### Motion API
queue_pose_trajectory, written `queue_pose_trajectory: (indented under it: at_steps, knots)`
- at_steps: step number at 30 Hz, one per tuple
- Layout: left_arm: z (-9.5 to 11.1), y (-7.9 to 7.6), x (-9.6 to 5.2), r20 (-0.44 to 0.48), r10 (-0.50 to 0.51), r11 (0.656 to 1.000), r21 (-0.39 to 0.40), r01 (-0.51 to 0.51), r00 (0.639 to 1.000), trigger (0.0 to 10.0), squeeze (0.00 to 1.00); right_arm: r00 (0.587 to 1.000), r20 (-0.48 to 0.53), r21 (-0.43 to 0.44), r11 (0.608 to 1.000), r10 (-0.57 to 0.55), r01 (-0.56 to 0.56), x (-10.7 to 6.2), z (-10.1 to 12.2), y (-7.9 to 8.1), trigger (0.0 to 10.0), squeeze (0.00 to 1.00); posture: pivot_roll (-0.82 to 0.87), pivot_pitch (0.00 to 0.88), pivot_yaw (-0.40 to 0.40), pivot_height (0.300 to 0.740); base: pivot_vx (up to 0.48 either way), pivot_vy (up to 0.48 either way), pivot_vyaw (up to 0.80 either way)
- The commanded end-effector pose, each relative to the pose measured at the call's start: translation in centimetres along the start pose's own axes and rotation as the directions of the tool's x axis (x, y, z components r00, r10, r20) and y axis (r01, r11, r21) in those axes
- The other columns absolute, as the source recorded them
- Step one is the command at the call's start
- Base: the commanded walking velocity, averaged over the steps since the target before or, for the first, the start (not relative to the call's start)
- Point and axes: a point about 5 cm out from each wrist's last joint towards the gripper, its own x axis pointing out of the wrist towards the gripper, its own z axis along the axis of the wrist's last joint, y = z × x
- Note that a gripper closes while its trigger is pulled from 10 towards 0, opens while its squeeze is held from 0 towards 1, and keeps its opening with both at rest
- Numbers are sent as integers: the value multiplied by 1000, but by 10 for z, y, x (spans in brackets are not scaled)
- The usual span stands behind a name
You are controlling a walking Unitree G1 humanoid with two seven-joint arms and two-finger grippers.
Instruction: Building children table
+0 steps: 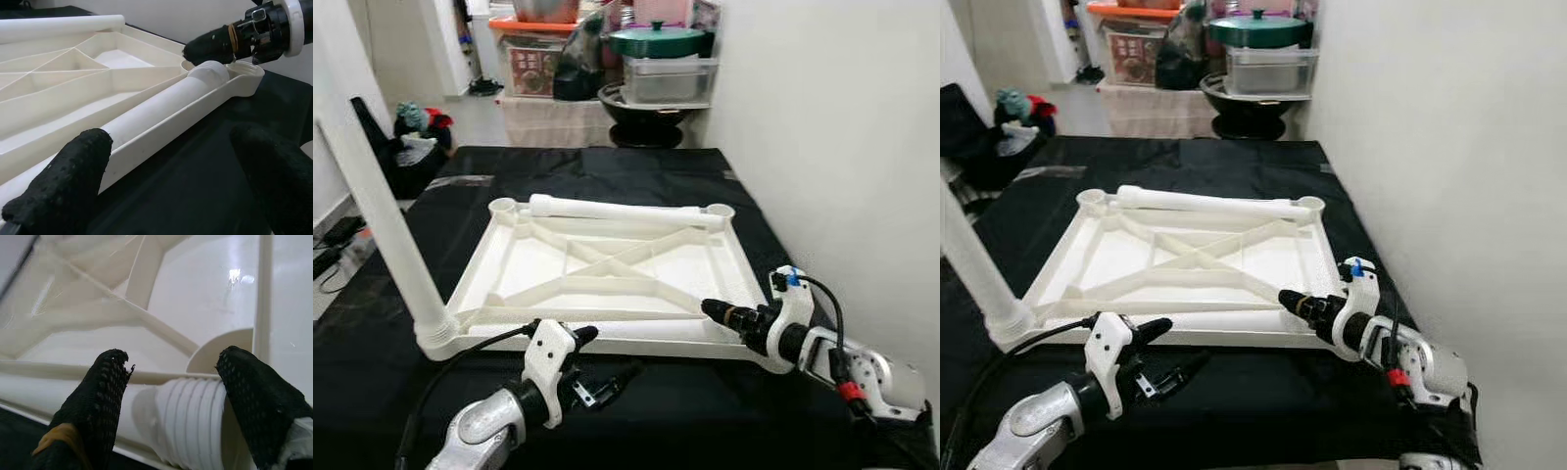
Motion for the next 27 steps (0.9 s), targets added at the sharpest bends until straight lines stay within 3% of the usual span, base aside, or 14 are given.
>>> queue_pose_trajectory:
  at_steps: [1,10,14,23,27]
  knots:
    - [0,-1,-2,-7,-9,1000,-2,9,1000,10000,0,999,-21,-26,999,-26,26,-2,-2,-4,10000,0,97,0,-68,740,0,0,0]
    - [0,-1,-2,-12,-28,1000,-8,28,1000,10000,0,994,-58,-93,991,-98,92,-26,-2,-21,10000,0,85,0,-53,740,0,0,0]
    - [0,0,-1,-15,-32,999,-9,32,999,10000,0,993,-76,-107,991,-94,86,-31,-2,-22,10000,0,80,0,-50,740,0,0,0]
    - [-2,-2,1,-15,-38,999,-25,38,999,10000,0,997,-69,-116,993,-21,13,-26,4,-5,10000,0,80,0,-59,740,0,0,0]
    - [-2,-3,1,-15,-37,999,-27,37,999,10000,0,996,-83,-124,991,36,-46,-19,1,12,10000,0,82,0,-66,740,0,0,0]
